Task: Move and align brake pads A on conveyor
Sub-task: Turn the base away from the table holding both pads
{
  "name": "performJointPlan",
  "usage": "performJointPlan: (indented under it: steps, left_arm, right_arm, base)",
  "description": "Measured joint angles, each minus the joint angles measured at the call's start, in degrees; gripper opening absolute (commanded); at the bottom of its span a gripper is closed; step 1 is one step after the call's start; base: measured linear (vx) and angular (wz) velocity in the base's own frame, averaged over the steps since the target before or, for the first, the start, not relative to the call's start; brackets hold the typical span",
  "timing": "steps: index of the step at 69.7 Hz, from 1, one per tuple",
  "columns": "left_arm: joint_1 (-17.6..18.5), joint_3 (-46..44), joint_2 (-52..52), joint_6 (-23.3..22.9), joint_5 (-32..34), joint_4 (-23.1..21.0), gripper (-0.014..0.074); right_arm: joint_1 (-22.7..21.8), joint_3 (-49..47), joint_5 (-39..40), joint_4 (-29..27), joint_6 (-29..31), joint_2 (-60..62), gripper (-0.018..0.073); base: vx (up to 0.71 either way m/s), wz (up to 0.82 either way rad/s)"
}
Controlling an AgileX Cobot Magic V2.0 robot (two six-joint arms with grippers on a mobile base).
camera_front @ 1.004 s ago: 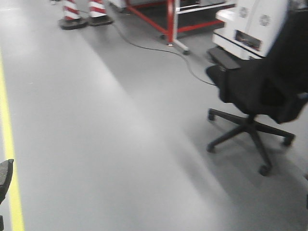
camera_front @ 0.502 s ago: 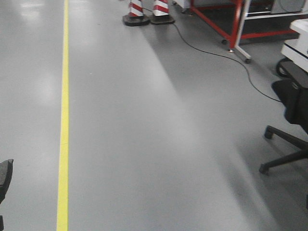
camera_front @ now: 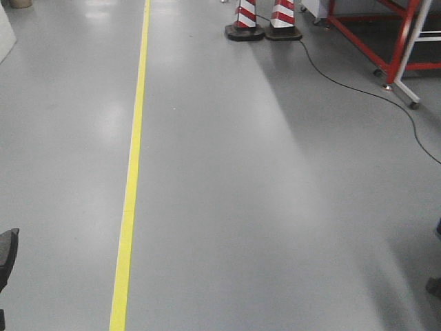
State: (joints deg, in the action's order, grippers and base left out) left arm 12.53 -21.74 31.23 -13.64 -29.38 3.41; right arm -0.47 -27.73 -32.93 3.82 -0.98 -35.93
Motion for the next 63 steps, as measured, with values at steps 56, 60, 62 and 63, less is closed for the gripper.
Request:
performJointPlan:
  steps: [56,60,62,63]
  left_arm:
    - [0.00,0.00,0.00,0.00,-0.15,0.00,0.0065]
    - [0.00,0.00,0.00,0.00,-0.15,0.00,0.0065]
    - [0.00,0.00,0.00,0.00,-0.15,0.00,0.0065]
    - [0.00,0.00,0.00,0.00,-0.15,0.00,0.0065]
  right_arm:
    - [0.00,0.00,-0.32,0.00,0.00,0.00,0.0150]
    - [0.00,0.00,-0.32,0.00,0.00,0.00,0.0150]
    - [0.00,0.00,-0.32,0.00,0.00,0.00,0.0150]
    - [0.00,0.00,-0.32,0.00,0.00,0.00,0.0150]
  base:
    - [0.44,0.16]
    - [0.52,0.13]
    - [0.52,0.12]
    - [0.52,0.11]
